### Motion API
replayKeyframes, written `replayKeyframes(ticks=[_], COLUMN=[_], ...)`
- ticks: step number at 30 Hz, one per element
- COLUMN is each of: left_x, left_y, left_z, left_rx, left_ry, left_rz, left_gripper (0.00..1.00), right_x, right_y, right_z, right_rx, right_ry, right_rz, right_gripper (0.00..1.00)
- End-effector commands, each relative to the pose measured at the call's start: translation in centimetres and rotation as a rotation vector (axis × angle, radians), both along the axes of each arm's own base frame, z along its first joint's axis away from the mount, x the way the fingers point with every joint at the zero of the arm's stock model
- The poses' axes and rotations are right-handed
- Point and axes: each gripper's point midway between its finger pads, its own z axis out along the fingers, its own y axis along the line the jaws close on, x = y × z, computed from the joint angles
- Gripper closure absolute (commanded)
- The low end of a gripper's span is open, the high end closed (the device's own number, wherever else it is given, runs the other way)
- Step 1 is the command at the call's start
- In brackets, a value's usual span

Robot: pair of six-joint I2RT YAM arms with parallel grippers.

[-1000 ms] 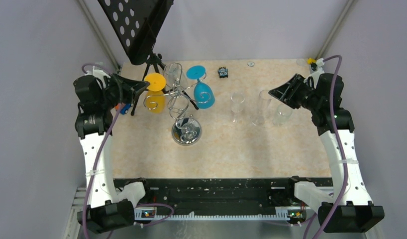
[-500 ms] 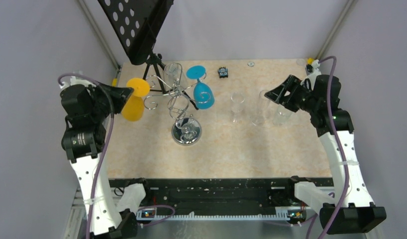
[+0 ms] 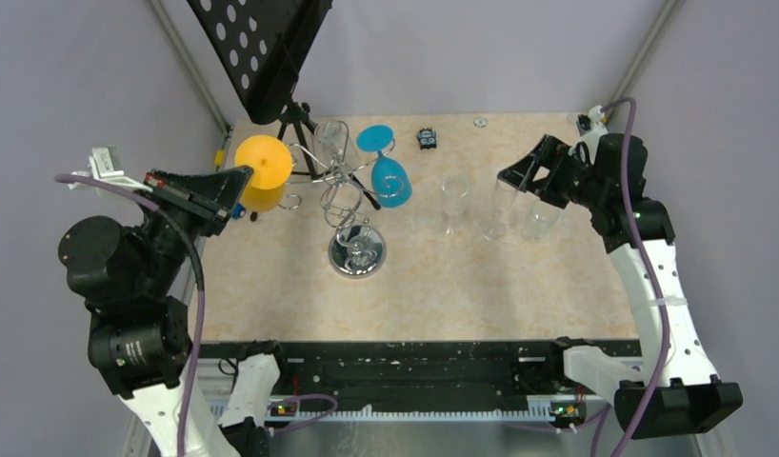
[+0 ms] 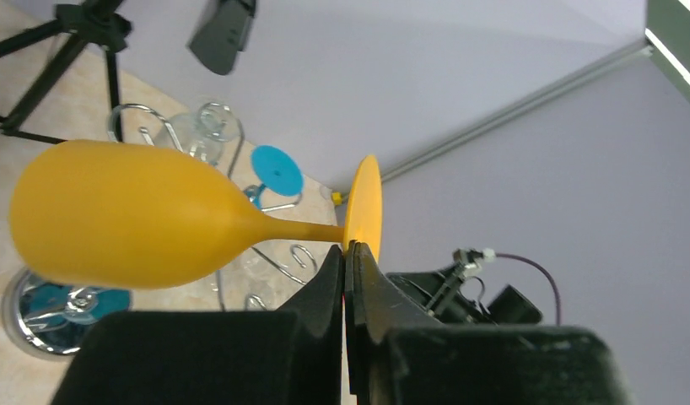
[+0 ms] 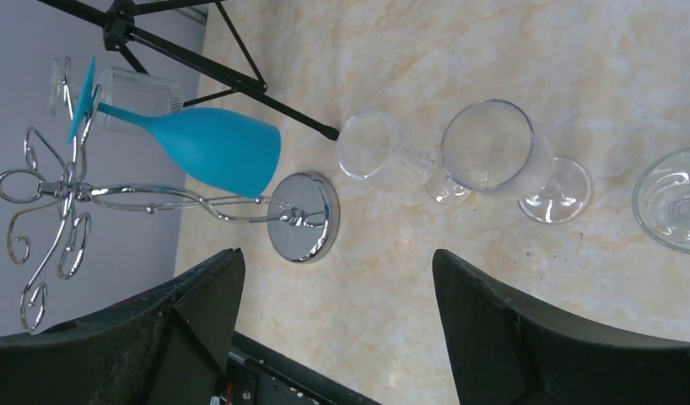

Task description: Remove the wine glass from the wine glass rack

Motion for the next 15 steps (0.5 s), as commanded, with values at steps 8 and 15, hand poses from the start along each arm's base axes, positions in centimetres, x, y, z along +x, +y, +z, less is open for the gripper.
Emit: replayKeyframes(ticks=[8, 15], left_x=[-3.6, -3.4], left_y=[-5.6, -6.5], left_z=[5.1, 6.4], left_rx=[-0.040, -0.143], left_ry=[-0.191, -0.217], left_rz=[-0.391, -0.529], left_gripper=[1.00, 1.00], right_x=[-0.1, -1.1], right_y=[1.9, 3.6], right_z=[4.2, 5.6], right_rx=[0.062, 0.160], right_ry=[-0.118, -0.154], right_rz=[0.092, 0.185], right_gripper=[0.17, 0.16])
